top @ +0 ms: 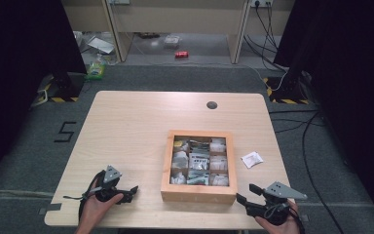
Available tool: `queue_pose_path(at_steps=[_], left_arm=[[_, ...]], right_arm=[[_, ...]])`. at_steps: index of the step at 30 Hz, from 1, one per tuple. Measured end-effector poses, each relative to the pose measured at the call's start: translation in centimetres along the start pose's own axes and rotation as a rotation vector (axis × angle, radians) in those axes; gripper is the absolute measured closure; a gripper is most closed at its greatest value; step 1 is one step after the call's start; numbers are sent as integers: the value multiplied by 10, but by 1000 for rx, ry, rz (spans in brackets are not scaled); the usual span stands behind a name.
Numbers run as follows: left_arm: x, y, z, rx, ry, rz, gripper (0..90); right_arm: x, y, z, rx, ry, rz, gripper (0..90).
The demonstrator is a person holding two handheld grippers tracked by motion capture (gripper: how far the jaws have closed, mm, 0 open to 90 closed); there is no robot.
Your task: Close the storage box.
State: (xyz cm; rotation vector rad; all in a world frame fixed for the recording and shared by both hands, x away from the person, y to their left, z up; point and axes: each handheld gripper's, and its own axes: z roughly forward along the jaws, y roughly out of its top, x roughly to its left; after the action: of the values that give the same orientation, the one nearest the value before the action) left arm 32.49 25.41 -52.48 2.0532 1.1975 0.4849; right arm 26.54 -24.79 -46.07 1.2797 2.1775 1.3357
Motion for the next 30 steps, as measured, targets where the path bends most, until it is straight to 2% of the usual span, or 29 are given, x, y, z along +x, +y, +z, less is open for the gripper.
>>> queue_pose_path(at_steps=[6, 12, 20, 30], left_arm=[[0, 0, 0, 0, 0, 0, 10], [0, 0, 0, 1, -1, 1, 8], [-1, 1, 1, 4, 1, -1, 0], [-1, 1, 1, 4, 1, -1, 0]], right_arm=[[-5, -1, -1, -7, -8, 21, 338], [-15, -3, -2, -8, -43, 27, 324], [-28, -9, 0, 2, -103, 23, 303], [-36, -16, 5, 33, -132, 32, 288]])
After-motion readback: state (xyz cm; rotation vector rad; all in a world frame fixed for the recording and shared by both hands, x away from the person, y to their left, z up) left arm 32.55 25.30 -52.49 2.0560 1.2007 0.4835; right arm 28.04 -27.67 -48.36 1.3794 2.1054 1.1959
